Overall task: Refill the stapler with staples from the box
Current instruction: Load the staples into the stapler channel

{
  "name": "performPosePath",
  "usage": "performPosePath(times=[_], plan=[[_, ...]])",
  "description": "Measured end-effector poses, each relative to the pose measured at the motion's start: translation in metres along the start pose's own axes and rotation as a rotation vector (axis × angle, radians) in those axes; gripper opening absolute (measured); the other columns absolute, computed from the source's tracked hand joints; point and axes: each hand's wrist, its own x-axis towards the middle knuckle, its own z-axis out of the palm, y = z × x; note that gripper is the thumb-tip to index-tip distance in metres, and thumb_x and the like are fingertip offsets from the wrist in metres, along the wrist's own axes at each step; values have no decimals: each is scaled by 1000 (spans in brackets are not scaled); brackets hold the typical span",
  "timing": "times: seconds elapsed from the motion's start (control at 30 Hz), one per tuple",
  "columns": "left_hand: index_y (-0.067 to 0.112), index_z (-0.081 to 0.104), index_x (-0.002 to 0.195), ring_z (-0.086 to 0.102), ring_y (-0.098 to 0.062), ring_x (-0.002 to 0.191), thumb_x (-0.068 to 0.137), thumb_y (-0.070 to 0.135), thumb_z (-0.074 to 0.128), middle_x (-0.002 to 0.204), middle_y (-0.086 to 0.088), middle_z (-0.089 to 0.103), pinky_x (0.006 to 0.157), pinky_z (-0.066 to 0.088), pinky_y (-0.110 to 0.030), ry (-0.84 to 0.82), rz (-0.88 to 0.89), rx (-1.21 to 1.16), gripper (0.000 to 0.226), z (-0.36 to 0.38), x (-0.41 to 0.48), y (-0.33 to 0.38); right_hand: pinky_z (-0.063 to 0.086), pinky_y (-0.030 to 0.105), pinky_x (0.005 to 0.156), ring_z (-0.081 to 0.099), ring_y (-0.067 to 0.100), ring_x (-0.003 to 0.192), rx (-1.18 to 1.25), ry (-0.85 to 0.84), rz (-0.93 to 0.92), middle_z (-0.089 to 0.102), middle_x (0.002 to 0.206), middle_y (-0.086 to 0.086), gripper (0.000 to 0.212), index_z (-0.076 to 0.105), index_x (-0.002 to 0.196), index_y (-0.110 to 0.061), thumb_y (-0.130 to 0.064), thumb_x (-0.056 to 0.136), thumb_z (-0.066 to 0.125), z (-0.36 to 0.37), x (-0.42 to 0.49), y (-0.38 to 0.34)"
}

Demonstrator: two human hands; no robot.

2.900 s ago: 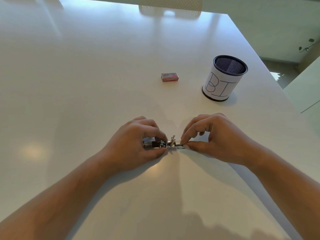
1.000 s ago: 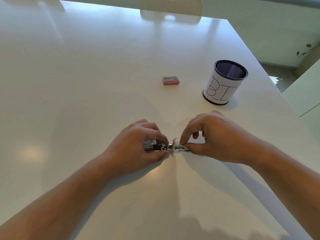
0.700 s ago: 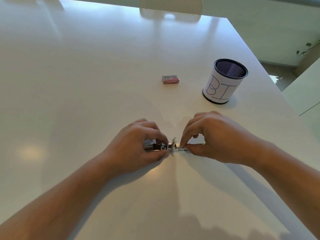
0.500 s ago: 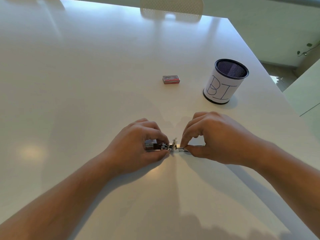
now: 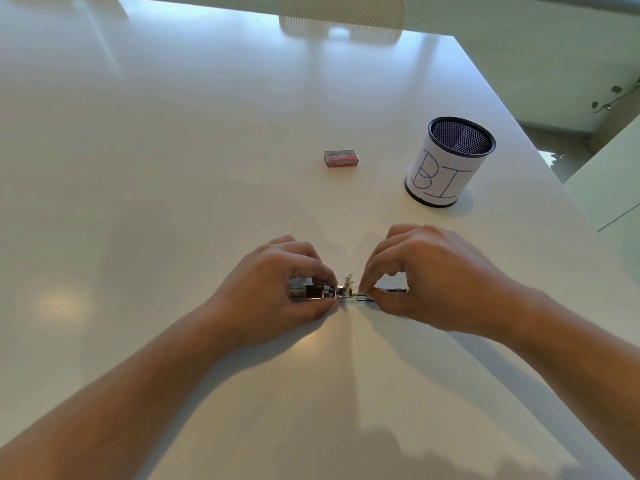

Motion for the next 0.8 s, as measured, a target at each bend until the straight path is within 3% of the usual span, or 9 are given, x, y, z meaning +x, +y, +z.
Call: performPosePath(times=[0.5, 0.8], plan=[[32, 77, 88, 58, -10, 89, 75, 37, 77, 83, 15, 68, 75, 49, -29, -10, -6, -2, 14, -1, 0, -2, 53, 35, 63, 54, 5, 83, -19, -26, -7, 71, 86, -23, 8, 75, 86, -38, -35, 81, 70, 0, 0, -2], [29, 77, 87, 58, -8, 87, 74, 37, 77, 82, 15, 68, 75, 49, -29, -2, -2, -12, 14, -1, 1, 0, 51, 34, 61, 45, 5, 77, -42, -11, -13, 71, 87, -19, 9, 75, 89, -37, -33, 85, 69, 2, 1, -4]])
